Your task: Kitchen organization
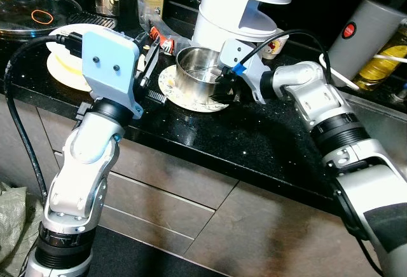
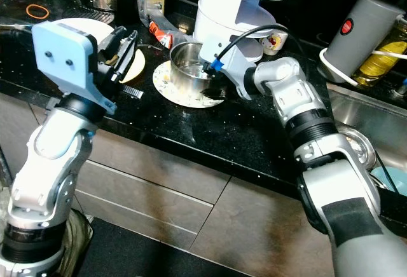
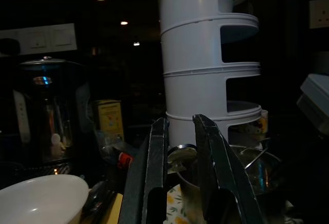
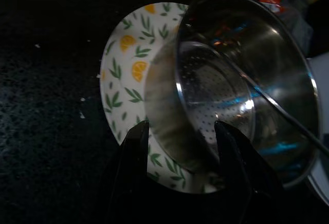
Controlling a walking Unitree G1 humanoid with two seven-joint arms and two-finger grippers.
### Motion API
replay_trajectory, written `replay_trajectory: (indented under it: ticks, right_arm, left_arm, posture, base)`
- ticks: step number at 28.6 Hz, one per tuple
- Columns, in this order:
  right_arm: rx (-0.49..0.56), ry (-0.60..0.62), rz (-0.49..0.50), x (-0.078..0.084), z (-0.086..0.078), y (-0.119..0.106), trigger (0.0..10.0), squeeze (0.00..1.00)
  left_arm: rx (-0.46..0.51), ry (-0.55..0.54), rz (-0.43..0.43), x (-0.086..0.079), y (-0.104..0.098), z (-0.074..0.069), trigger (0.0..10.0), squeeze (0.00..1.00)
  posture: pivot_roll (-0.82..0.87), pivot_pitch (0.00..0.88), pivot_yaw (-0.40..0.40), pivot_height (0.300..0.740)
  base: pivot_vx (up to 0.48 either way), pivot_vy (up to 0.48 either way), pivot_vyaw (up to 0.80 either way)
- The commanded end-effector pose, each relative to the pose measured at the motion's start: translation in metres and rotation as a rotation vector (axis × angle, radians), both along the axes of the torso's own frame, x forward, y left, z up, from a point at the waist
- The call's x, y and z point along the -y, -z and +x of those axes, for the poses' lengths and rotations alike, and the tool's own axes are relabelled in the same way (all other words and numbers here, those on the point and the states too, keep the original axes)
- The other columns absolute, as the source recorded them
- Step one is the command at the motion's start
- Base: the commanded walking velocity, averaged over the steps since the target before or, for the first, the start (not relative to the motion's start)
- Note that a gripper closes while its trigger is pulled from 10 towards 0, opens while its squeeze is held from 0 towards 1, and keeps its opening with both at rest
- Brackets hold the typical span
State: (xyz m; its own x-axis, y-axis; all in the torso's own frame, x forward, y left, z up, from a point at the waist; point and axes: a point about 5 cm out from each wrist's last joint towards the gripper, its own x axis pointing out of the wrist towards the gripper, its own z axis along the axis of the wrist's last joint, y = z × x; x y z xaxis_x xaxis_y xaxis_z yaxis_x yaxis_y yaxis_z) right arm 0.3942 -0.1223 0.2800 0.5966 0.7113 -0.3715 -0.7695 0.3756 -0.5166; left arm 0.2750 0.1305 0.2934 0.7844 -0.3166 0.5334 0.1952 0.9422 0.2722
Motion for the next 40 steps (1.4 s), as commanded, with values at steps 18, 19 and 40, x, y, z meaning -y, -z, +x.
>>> replay_trajectory:
  ticks: [18, 19, 40]
  right_arm:
    - [-0.037, -0.094, -0.231, -0.032, -0.004, 0.028, 10.0, 0.0]
    - [-0.035, -0.093, -0.232, -0.032, -0.004, 0.028, 10.0, 0.0]
    - [0.043, 0.021, -0.056, -0.026, 0.003, 0.017, 0.0, 0.0]
  left_arm:
    - [-0.004, 0.005, 0.0, 0.004, 0.0, -0.002, 10.0, 0.0]
    - [-0.005, 0.005, 0.0, 0.004, 0.0, -0.002, 10.0, 0.0]
    - [-0.003, 0.016, -0.004, 0.006, 0.0, -0.001, 10.0, 0.0]
  posture:
    - [0.18, 0.033, -0.243, 0.74]
    - [0.18, 0.033, -0.243, 0.74]
    - [0.18, 0.016, -0.237, 0.74]
  base:
    - [0.0, 0.0, 0.0]
    - [0.0, 0.0, 0.0]
    - [0.0, 0.0, 0.0]
